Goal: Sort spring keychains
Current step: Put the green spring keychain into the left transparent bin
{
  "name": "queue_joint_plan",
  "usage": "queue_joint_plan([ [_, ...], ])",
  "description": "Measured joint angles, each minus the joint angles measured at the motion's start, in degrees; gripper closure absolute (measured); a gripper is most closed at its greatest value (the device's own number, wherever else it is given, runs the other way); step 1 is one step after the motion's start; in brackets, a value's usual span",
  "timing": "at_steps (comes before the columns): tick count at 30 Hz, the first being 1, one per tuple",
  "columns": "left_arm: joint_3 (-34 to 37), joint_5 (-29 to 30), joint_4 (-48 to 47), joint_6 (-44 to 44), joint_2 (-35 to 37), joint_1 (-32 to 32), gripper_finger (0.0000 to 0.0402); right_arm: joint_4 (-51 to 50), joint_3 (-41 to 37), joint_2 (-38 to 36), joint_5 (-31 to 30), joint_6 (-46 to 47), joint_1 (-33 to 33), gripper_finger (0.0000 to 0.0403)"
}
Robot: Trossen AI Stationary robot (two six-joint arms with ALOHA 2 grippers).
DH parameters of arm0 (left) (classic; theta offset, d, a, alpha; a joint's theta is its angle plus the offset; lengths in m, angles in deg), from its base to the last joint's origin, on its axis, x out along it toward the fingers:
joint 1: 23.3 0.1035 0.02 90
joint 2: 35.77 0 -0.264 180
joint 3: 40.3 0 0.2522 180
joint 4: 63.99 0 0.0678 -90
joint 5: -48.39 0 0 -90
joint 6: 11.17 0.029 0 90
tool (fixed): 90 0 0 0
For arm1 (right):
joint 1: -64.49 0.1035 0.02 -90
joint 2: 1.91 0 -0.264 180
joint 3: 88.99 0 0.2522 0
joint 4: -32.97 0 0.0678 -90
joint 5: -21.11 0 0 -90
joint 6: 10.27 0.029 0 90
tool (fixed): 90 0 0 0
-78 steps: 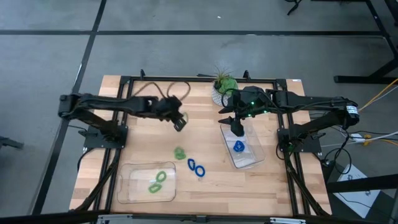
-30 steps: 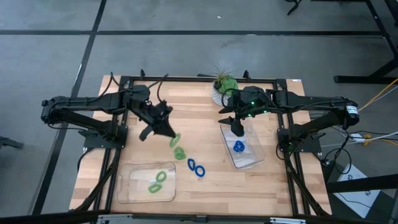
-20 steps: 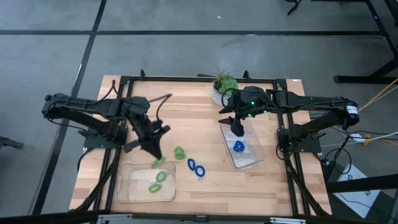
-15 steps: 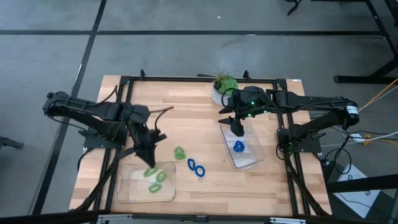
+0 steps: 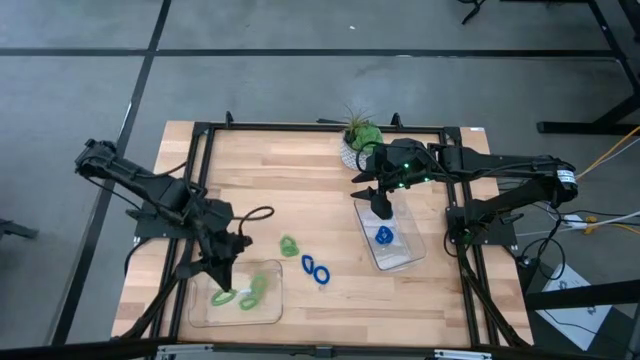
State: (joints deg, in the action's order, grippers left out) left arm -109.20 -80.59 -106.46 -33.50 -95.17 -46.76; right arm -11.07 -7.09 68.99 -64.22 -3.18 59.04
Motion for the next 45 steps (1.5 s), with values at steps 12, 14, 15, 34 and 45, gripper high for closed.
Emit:
queue_joint_plan([
  [12, 0.0, 17.4, -10.56, -1.57, 0.0, -7.2, 0.0398, 0.0, -0.02, 0.0, -0.02, -0.02, 0.0, 0.0198],
  [14, 0.0, 20.5, -12.74, -2.62, -0.21, -8.32, 0.0398, 0.0, 0.0, -0.01, -0.02, -0.04, 0.0, 0.0198],
  [15, 0.0, 21.64, -13.78, -2.94, -0.5, -8.77, 0.0398, 0.0, 0.0, 0.0, -0.06, -0.04, 0.0, 0.0198],
  [34, 0.0, 21.2, -16.59, -3.97, -13.64, -11.44, 0.0307, -0.04, 0.0, -0.02, -0.07, 0.0, 0.0, 0.0198],
  [45, 0.0, 26.02, -15.18, -5.58, -15.16, -10.07, 0.0262, -0.04, -0.02, 0.0, -0.07, -0.02, 0.0, 0.0198],
])
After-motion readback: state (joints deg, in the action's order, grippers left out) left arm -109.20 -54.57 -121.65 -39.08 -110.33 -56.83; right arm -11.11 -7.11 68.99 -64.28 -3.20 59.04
